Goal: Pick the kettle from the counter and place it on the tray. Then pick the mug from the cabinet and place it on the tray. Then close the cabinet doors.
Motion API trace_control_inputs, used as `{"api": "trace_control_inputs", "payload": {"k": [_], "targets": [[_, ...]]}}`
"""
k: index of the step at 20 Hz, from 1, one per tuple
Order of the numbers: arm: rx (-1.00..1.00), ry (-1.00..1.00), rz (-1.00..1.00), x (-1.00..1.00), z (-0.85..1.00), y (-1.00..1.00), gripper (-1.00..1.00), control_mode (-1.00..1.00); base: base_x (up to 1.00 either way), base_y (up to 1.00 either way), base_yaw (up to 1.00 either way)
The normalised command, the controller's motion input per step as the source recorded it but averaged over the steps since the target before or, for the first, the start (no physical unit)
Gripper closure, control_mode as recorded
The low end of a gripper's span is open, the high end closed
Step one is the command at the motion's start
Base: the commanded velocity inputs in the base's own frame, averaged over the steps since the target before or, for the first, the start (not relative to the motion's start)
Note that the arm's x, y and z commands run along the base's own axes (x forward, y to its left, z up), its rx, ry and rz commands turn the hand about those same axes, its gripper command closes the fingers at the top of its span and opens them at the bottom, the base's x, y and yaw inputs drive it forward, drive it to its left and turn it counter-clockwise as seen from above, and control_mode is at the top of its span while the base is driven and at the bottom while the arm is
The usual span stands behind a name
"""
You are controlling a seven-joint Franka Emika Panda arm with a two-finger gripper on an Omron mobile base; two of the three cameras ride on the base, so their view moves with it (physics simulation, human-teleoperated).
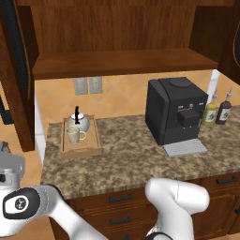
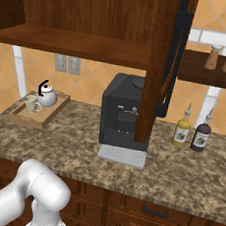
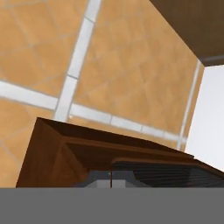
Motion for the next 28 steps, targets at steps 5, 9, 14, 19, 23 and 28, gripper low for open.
{"api": "trace_control_inputs", "payload": {"k": [5,9,14,19,23,28], "targets": [[0.0,-0.1,-0.16,0.01,0.32,0.0,1.0,-1.0,0.0,0.0,0.0],[0.0,-0.1,-0.19,0.29,0.31,0.0,1.0,-1.0,0.0,0.0,0.0],[0.0,-0.16,-0.16,0.14,0.12,0.0,1.0,-1.0,0.0,0.0,0.0],[0.05,-0.24,-0.13,0.05,0.25,-0.09,1.0,-1.0,0.0,0.0,0.0],[0.24,-0.27,-0.14,0.14,0.26,-0.22,1.0,-1.0,0.0,0.0,0.0],[0.44,-0.24,-0.16,0.09,0.28,-0.43,1.0,-1.0,0.0,0.0,0.0]]}}
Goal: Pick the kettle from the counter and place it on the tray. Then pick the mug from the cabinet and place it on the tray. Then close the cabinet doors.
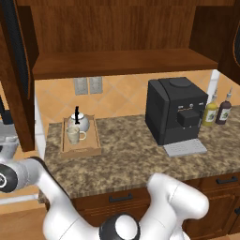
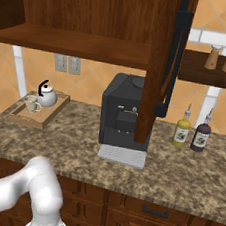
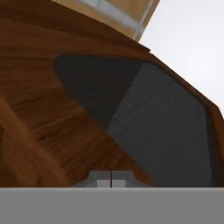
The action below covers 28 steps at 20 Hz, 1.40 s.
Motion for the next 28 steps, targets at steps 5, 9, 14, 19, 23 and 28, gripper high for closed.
{"api": "trace_control_inputs", "payload": {"k": [5,9,14,19,23,28], "targets": [[0.5,-0.26,-0.18,0.02,0.3,-0.37,1.0,-1.0,0.0,0.0,0.0],[0.4,-0.06,-0.14,0.0,0.3,-0.69,1.0,-1.0,0.0,0.0,0.0],[0.07,0.28,-0.04,0.06,0.11,-0.93,1.0,-1.0,0.0,0.0,0.0],[-0.17,0.46,0.0,0.47,0.0,-0.76,1.0,-1.0,0.0,0.0,0.0],[-0.25,0.42,0.14,0.5,-0.02,-0.85,1.0,-1.0,0.0,0.0,0.0],[-0.16,0.36,0.29,0.52,-0.02,-0.73,1.0,-1.0,0.0,0.0,0.0]]}}
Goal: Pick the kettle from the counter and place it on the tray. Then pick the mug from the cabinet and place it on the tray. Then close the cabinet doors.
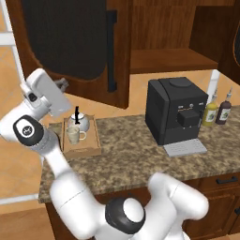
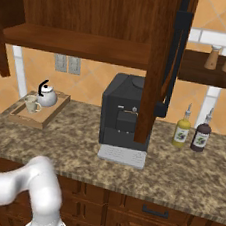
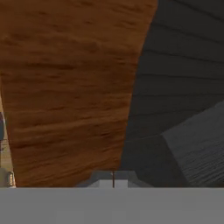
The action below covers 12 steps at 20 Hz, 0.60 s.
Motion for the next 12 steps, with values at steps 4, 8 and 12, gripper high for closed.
{"api": "trace_control_inputs", "payload": {"k": [4,8,12], "targets": [[0.0,0.31,0.41,0.54,0.09,-0.48,1.0,-1.0,0.0,0.0,0.0],[0.01,0.34,0.41,0.61,0.06,-0.61,1.0,-1.0,0.0,0.0,0.0],[0.01,0.3,0.41,0.66,0.0,-0.67,1.0,-1.0,0.0,0.0,0.0]]}}
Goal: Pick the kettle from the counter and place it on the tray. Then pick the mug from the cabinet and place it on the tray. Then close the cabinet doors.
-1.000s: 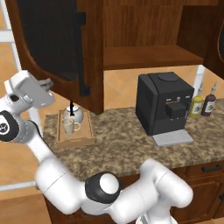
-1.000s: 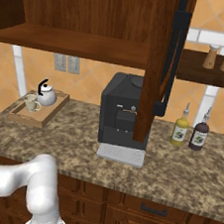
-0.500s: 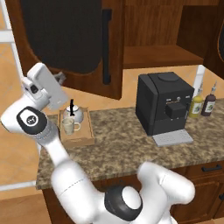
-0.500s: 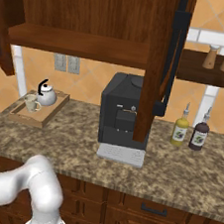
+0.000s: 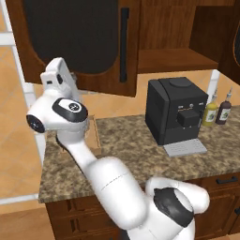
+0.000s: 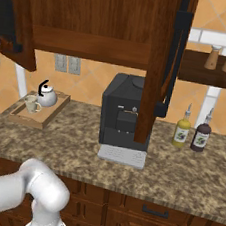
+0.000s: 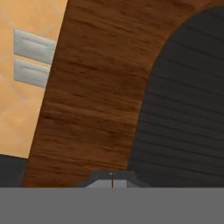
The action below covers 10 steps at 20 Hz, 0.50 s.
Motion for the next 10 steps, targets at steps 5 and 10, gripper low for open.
{"api": "trace_control_inputs", "payload": {"k": [5,10], "targets": [[0.11,0.14,0.3,0.7,-0.13,-0.58,1.0,-1.0,0.0,0.0,0.0],[0.12,0.09,0.28,0.84,-0.06,-0.55,1.0,-1.0,0.0,0.0,0.0]]}}
